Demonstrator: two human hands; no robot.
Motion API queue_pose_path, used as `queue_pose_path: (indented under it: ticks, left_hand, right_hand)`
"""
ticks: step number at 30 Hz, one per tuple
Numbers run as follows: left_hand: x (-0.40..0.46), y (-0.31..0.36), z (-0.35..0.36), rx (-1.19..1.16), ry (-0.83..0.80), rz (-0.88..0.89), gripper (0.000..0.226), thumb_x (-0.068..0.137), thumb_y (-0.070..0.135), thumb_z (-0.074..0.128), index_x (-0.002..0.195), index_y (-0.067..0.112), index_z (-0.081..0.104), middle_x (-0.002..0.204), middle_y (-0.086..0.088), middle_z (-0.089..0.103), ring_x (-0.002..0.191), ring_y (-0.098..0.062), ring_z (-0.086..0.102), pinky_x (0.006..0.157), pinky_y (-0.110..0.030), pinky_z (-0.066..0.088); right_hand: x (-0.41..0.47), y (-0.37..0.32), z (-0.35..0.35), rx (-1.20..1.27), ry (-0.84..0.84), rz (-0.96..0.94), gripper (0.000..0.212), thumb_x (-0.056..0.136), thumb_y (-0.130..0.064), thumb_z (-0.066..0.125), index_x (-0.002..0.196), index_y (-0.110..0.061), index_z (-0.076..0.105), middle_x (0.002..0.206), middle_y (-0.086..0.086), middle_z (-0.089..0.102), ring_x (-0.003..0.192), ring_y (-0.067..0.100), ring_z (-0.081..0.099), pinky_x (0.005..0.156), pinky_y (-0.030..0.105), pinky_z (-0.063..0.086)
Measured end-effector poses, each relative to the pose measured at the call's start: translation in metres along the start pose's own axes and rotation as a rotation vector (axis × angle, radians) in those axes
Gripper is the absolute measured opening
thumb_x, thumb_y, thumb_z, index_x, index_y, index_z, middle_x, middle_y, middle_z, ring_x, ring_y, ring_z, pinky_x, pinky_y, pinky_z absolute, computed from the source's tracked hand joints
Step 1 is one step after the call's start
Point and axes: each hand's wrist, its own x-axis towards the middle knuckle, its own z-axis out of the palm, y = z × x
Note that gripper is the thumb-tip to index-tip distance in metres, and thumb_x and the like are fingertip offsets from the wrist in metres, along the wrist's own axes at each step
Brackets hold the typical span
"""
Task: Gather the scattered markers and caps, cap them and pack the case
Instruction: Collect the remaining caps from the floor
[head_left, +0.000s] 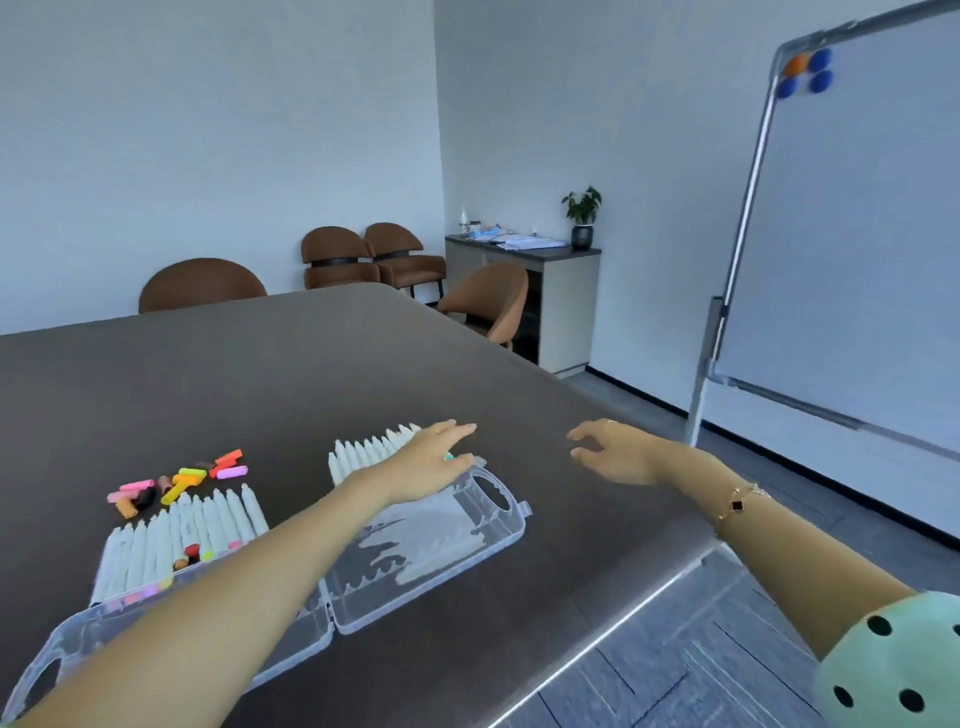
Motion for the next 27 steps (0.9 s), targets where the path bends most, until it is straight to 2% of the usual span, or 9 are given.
queue_pose_path:
  ticks: [5,8,12,15,17,20,23,25,27]
  left_hand:
    - [0.022,0.103,0.044,0.097,0.053,0.188,0.048,0.099,0.030,0.039,0.146,0.029,0.029,0.153,0.002,0.027,0.140,-0.021,0.027,0.116,-0.047,0.019]
    - [0.021,0.165,0.081,0.091,0.030,0.280,0.049,0.100,0.028,0.038,0.147,0.028,0.028,0.153,0.000,0.027,0.138,-0.023,0.028,0.116,-0.045,0.020]
    - [0.021,0.235,0.133,0.234,-0.002,0.473,0.051,0.100,0.029,0.038,0.149,0.024,0.026,0.153,-0.003,0.026,0.140,-0.023,0.024,0.115,-0.040,0.020]
    - [0.027,0.278,0.173,0.187,-0.050,0.530,0.050,0.100,0.028,0.038,0.148,0.026,0.026,0.151,-0.001,0.029,0.137,-0.020,0.028,0.109,-0.036,0.031]
    - [0.034,0.300,0.200,0.209,-0.029,0.582,0.047,0.100,0.027,0.038,0.146,0.026,0.031,0.144,0.001,0.038,0.130,-0.019,0.038,0.097,-0.034,0.040]
    - [0.045,0.318,0.247,0.220,0.015,0.628,0.040,0.098,0.028,0.041,0.138,0.028,0.043,0.125,0.003,0.054,0.108,-0.017,0.054,0.083,-0.033,0.049]
    - [0.062,0.313,0.303,0.156,-0.002,0.610,0.033,0.096,0.027,0.046,0.128,0.027,0.054,0.106,0.009,0.059,0.090,-0.014,0.059,0.070,-0.029,0.048]
    - [0.077,0.300,0.342,0.127,-0.030,0.591,0.028,0.094,0.025,0.050,0.120,0.027,0.059,0.096,0.013,0.060,0.084,-0.014,0.060,0.067,-0.028,0.048]
    - [0.097,0.281,0.384,0.116,-0.086,0.564,0.028,0.092,0.025,0.053,0.119,0.027,0.061,0.097,0.012,0.063,0.082,-0.013,0.061,0.070,-0.032,0.053]
  right_hand:
    - [-0.094,0.080,-0.017,0.029,0.084,0.183,0.047,0.100,-0.030,0.041,0.144,-0.016,0.035,0.143,0.007,0.041,0.128,0.024,0.044,0.105,0.031,0.033]
    - [-0.150,0.130,-0.024,0.006,0.085,0.290,0.051,0.099,-0.027,0.043,0.146,-0.014,0.029,0.147,0.012,0.038,0.132,0.027,0.040,0.106,0.032,0.031]
    - [-0.209,0.197,-0.022,0.015,0.075,0.419,0.052,0.098,-0.030,0.043,0.147,-0.017,0.028,0.149,0.011,0.034,0.130,0.027,0.043,0.107,0.036,0.036]
    - [-0.241,0.244,-0.012,0.023,0.062,0.483,0.049,0.099,-0.031,0.042,0.145,-0.018,0.032,0.147,0.012,0.037,0.130,0.028,0.042,0.107,0.038,0.035]
    - [-0.254,0.276,0.004,0.032,0.038,0.514,0.047,0.099,-0.031,0.042,0.144,-0.019,0.033,0.146,0.011,0.039,0.130,0.027,0.043,0.107,0.038,0.035]
    - [-0.258,0.325,0.040,0.068,0.005,0.540,0.045,0.099,-0.032,0.043,0.142,-0.019,0.037,0.143,0.011,0.042,0.126,0.028,0.046,0.105,0.037,0.037]
    - [-0.252,0.373,0.093,0.121,-0.032,0.558,0.043,0.098,-0.031,0.044,0.140,-0.019,0.039,0.139,0.011,0.046,0.120,0.028,0.050,0.100,0.036,0.041]
    - [-0.245,0.402,0.137,0.173,-0.095,0.583,0.042,0.099,-0.030,0.043,0.139,-0.018,0.040,0.140,0.011,0.045,0.119,0.028,0.051,0.100,0.037,0.041]
    - [-0.237,0.430,0.184,0.240,-0.165,0.611,0.043,0.100,-0.030,0.042,0.141,-0.018,0.038,0.144,0.010,0.042,0.123,0.029,0.049,0.101,0.037,0.040]
